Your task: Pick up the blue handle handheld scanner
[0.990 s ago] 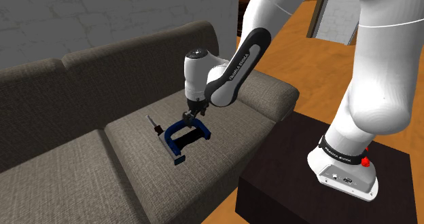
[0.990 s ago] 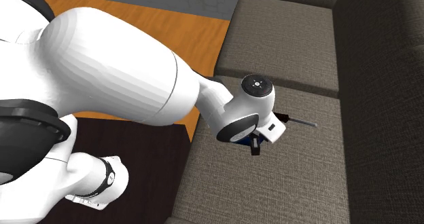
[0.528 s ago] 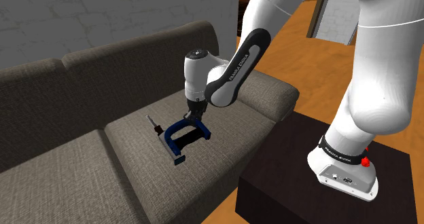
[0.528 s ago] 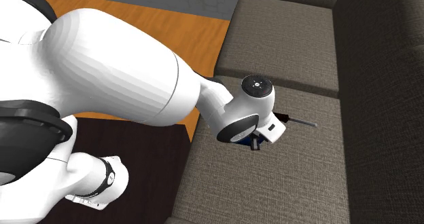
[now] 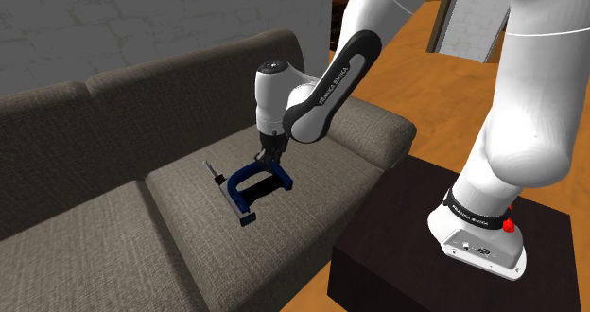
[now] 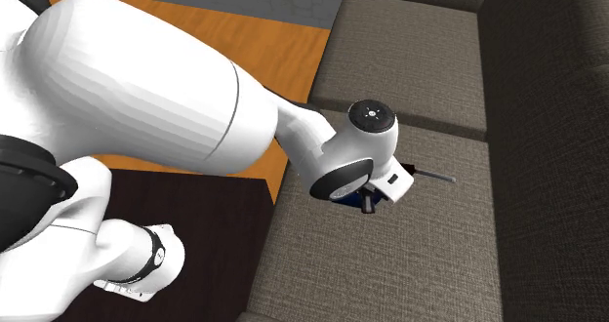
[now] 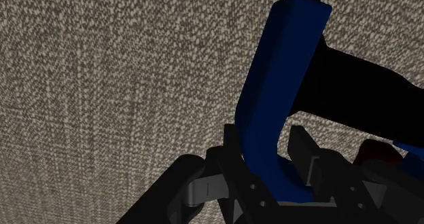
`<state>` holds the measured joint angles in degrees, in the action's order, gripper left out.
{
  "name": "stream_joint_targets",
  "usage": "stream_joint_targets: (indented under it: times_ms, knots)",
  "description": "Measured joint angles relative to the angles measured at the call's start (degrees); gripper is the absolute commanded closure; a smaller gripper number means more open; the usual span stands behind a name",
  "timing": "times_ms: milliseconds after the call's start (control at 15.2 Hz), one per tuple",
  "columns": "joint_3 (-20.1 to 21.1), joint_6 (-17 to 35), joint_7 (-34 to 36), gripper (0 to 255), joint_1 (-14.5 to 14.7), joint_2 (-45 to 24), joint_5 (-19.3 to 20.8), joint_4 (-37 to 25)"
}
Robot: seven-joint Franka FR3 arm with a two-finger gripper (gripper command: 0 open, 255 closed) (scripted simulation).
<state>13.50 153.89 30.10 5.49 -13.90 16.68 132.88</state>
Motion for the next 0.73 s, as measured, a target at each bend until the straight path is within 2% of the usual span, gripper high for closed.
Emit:
stream_joint_targets:
  times_ms: [726]
  knots:
    - [2.04,-7.26,-4.57,255,-1.3,6.9,-5.58,-0.85]
